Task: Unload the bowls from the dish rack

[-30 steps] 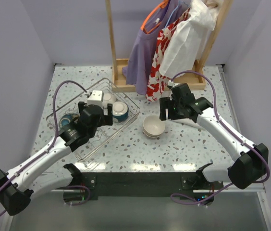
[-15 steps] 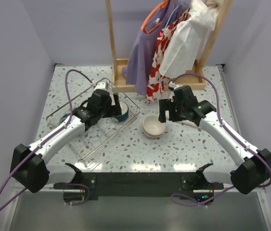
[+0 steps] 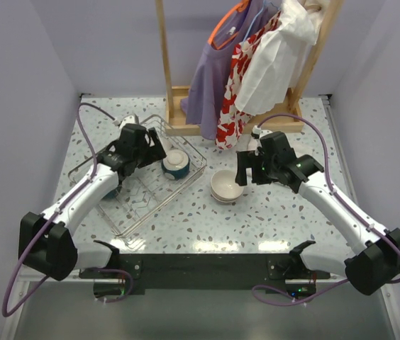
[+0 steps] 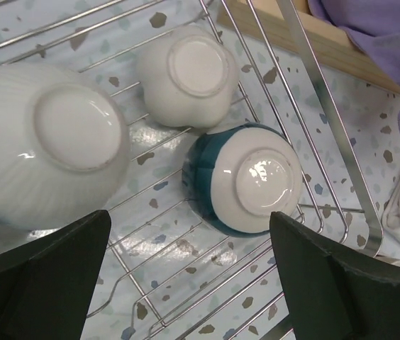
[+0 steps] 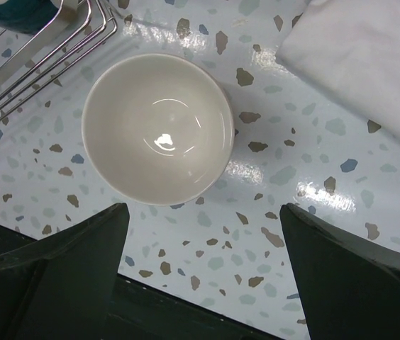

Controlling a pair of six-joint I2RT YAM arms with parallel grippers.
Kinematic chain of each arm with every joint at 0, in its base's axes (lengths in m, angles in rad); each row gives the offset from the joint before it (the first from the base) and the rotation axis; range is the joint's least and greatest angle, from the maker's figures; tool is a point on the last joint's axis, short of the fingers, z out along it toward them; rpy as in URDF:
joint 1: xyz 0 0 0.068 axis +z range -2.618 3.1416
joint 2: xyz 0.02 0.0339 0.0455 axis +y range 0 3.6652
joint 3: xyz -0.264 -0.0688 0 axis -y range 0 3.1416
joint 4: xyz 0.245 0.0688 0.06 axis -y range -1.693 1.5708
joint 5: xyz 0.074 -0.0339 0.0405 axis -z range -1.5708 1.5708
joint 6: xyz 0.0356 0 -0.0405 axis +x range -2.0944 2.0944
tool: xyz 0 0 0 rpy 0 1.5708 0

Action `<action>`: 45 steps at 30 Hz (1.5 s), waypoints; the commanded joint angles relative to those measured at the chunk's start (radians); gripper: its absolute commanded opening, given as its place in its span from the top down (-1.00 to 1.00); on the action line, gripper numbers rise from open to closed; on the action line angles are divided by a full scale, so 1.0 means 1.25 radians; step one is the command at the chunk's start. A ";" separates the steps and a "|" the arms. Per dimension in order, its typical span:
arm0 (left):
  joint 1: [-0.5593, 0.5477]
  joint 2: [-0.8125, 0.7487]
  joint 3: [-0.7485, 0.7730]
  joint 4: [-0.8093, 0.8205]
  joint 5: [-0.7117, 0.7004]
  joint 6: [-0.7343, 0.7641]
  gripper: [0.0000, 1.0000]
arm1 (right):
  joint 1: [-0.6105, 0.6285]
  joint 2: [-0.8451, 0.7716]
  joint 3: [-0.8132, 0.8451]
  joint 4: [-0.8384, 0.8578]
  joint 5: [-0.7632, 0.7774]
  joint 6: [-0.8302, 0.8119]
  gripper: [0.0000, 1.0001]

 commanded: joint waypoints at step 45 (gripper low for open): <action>-0.183 0.114 0.167 -0.169 -0.405 0.714 -1.00 | -0.001 -0.001 -0.004 0.027 -0.052 -0.013 -0.85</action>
